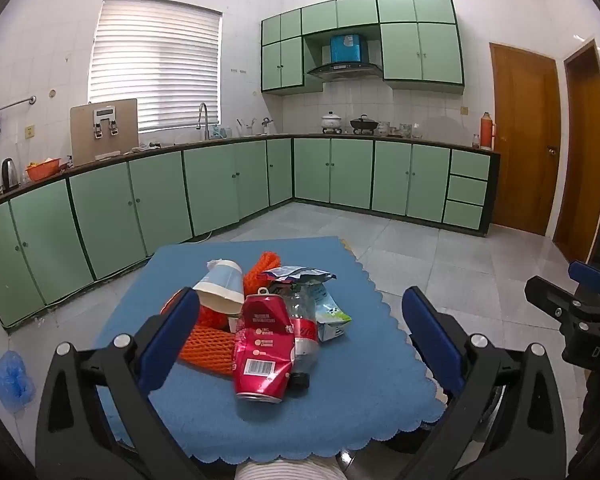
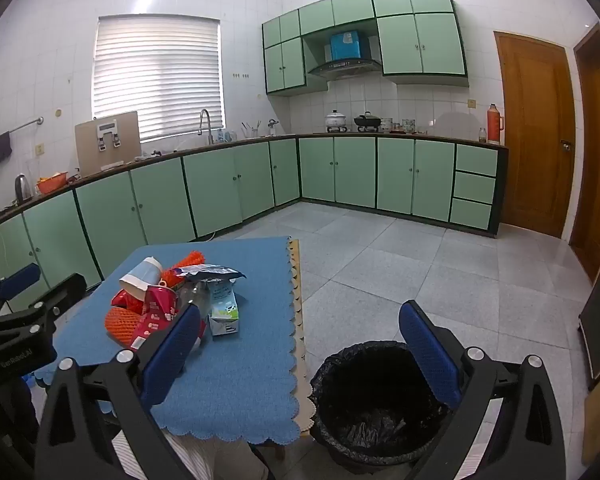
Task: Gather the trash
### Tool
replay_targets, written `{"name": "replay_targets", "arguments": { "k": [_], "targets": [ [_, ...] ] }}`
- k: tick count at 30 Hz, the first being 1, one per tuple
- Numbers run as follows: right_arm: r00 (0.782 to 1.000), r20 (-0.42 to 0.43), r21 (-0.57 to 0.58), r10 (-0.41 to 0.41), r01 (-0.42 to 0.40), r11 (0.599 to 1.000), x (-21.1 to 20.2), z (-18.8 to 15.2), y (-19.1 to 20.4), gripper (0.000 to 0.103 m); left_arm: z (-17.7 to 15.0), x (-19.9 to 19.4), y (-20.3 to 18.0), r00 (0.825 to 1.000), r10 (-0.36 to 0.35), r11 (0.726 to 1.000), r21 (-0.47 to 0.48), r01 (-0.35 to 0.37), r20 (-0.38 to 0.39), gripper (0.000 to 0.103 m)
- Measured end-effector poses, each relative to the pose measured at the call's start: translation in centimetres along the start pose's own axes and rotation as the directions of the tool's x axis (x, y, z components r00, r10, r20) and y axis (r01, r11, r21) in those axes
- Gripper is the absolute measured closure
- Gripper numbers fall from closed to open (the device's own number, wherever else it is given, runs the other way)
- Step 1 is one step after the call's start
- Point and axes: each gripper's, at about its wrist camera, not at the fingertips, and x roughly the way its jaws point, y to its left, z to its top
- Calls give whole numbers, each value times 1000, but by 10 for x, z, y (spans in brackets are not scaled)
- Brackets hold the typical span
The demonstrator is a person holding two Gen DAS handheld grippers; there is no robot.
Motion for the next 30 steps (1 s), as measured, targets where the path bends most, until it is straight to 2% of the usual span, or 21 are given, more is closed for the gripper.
{"name": "replay_targets", "arguments": {
  "k": [30],
  "targets": [
    [1000,-11,15,5,-5,1000,7,-1,-1,6,1,4,6,1000,6,1000,6,-6,2,5]
  ]
}}
